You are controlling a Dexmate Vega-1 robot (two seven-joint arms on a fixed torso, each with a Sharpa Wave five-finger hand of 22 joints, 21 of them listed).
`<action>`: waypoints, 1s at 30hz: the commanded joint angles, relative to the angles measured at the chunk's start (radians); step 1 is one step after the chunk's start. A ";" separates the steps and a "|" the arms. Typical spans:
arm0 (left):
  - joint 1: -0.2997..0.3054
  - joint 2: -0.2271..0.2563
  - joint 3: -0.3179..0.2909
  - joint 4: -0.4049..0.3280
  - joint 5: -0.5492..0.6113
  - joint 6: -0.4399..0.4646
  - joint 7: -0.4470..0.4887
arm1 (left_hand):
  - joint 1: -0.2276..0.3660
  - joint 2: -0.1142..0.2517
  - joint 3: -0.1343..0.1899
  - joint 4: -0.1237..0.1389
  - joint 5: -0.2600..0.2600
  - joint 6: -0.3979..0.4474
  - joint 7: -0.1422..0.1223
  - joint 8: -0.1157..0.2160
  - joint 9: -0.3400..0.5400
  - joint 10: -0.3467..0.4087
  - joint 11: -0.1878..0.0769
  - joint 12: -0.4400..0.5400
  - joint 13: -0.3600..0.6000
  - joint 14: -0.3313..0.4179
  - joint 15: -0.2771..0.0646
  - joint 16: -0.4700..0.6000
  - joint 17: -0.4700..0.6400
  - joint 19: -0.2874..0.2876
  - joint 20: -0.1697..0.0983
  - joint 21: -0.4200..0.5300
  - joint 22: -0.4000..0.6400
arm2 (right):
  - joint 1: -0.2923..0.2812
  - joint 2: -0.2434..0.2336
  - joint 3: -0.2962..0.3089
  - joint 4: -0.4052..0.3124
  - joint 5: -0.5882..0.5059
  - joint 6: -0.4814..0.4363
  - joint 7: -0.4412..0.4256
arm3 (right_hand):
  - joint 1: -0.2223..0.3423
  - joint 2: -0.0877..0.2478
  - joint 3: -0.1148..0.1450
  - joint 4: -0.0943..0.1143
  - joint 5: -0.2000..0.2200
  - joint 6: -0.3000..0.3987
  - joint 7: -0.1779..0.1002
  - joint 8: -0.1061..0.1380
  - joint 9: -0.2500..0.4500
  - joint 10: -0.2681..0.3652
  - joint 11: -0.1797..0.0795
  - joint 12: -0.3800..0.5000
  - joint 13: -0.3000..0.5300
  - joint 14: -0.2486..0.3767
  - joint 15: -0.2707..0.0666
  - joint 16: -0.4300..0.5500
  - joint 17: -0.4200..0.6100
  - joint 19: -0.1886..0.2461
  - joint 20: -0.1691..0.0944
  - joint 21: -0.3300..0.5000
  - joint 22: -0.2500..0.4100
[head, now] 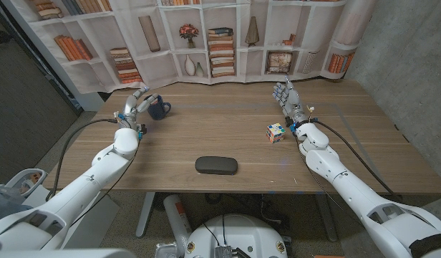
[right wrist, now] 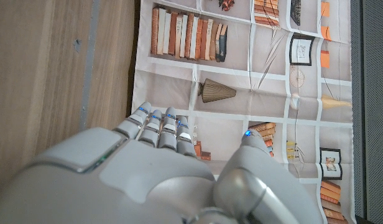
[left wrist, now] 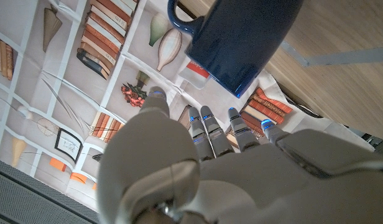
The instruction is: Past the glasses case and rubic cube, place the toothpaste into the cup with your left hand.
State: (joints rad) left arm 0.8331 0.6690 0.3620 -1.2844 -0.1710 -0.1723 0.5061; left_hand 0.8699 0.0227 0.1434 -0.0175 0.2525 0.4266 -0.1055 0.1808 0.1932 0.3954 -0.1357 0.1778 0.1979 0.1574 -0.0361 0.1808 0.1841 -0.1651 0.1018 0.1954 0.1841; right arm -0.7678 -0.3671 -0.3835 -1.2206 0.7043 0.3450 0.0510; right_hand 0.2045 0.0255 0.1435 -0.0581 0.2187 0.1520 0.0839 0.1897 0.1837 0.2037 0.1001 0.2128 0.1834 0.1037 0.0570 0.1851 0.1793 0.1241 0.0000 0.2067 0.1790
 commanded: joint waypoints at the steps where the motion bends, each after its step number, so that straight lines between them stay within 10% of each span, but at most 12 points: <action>1: 0.023 0.014 -0.011 -0.046 -0.006 0.008 -0.003 | -0.013 -0.002 -0.001 0.008 0.007 -0.008 0.001 0.003 0.002 -0.008 -0.001 0.007 0.005 -0.008 -0.020 0.002 0.004 -0.014 0.001 -0.004 0.002 | -0.012 -0.004 0.006 -0.008 0.006 0.007 0.005 | 0.002 0.006 0.004 -0.003 -0.002 0.012 -0.002 0.007 0.003 0.008 -0.003 0.000 0.002 0.011 -0.002 0.002 0.001 0.007 0.000 -0.002 0.005; 30: 0.095 0.058 -0.069 -0.214 0.024 0.063 0.025 | -0.035 -0.003 -0.012 0.020 0.017 -0.013 0.000 0.011 0.002 -0.011 -0.002 0.016 0.005 -0.013 -0.023 0.007 0.003 -0.018 0.004 0.001 0.002 | -0.038 -0.015 0.015 -0.046 0.011 0.021 0.003 | 0.002 0.008 0.003 -0.004 -0.002 0.012 -0.003 0.006 0.003 0.011 -0.005 0.001 0.003 0.012 -0.001 0.001 0.001 0.008 0.001 -0.003 0.005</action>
State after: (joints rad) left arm 0.9128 0.7175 0.3098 -1.4541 -0.1582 -0.1182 0.5307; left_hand 0.8407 0.0198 0.1317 -0.0061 0.2603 0.4161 -0.1056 0.1856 0.1930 0.3849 -0.1360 0.1888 0.1977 0.1474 -0.0356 0.1810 0.1839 -0.1649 0.1018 0.1954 0.1839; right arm -0.7966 -0.3786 -0.3716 -1.2536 0.7164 0.3616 0.0587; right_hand 0.2045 0.0255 0.1436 -0.0580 0.2187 0.1573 0.0786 0.1897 0.1837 0.2091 0.0947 0.2128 0.1834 0.1037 0.0570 0.1851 0.1791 0.1241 0.0000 0.2067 0.1789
